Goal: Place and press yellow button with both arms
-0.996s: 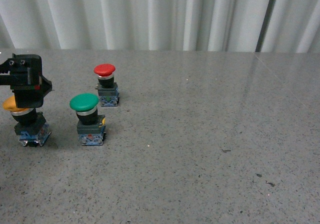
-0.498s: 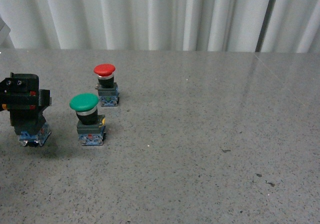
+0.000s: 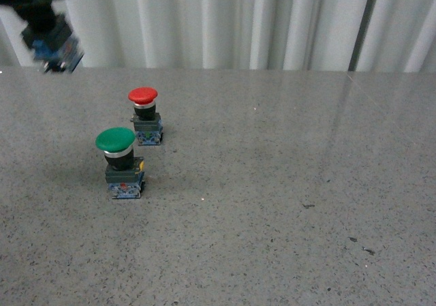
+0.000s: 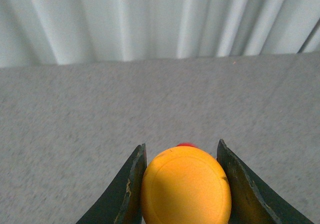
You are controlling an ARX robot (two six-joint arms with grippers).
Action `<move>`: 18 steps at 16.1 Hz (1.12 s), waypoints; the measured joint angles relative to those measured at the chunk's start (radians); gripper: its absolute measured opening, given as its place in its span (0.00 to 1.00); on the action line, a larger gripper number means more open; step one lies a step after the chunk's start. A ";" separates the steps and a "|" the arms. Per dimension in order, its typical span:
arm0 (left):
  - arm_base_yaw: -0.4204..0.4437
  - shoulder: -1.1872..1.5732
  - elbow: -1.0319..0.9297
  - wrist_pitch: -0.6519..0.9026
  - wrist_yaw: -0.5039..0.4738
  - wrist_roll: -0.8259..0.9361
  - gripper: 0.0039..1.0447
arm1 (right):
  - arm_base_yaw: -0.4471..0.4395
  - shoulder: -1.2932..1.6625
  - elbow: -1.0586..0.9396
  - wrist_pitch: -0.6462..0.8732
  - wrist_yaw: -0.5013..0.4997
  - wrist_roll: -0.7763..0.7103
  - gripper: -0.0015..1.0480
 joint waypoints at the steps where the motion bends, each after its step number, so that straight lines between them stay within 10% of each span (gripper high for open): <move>1: -0.055 0.037 0.056 -0.002 -0.018 -0.014 0.33 | 0.000 0.000 0.000 0.000 0.000 0.000 0.94; 8: -0.304 0.399 0.235 -0.033 -0.107 -0.233 0.33 | 0.000 0.000 0.000 0.000 0.000 0.000 0.94; 18: -0.357 0.558 0.247 0.002 -0.126 -0.338 0.33 | 0.000 0.000 0.000 0.000 0.000 0.000 0.94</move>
